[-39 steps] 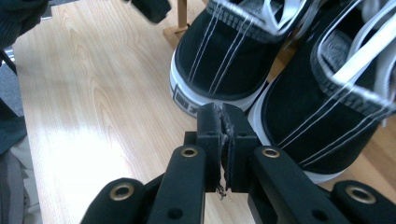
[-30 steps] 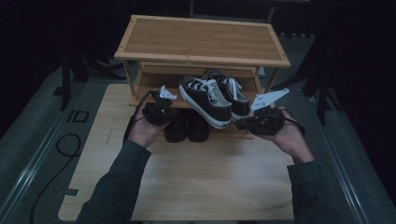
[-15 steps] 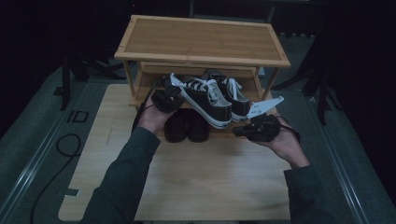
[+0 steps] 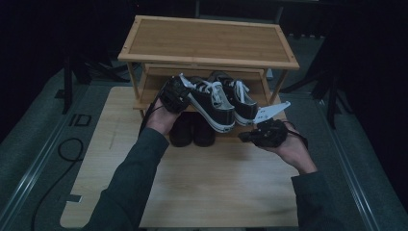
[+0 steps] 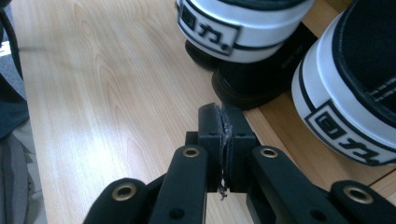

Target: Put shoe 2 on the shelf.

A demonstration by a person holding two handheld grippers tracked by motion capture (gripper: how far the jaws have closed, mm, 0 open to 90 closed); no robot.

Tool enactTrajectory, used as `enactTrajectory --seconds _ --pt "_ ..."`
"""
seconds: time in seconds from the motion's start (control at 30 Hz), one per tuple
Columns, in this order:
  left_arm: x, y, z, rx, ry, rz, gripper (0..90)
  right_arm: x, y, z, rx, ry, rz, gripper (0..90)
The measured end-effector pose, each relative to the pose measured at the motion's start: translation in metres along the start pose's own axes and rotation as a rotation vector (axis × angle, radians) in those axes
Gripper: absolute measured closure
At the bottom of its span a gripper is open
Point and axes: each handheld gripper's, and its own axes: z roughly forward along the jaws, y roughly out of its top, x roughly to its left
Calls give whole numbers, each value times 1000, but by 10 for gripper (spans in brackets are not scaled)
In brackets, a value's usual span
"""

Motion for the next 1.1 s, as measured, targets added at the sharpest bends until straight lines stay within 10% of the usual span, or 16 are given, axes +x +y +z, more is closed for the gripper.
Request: enactTrajectory --seconds 0.47,0.63,0.67,0.7,1.1 --pt "13 5 11 39 47 -66 900 4 4 9 -10 14 -8 876" --pt "13 4 12 41 53 -67 900 9 8 10 -34 33 -16 877" --pt "19 5 12 39 43 -6 900 13 12 10 -41 39 -30 877" --pt "14 3 11 36 42 -78 900 15 14 10 -44 42 -40 878" --pt "23 -5 6 64 39 -30 900 28 31 13 -69 63 -100 899"
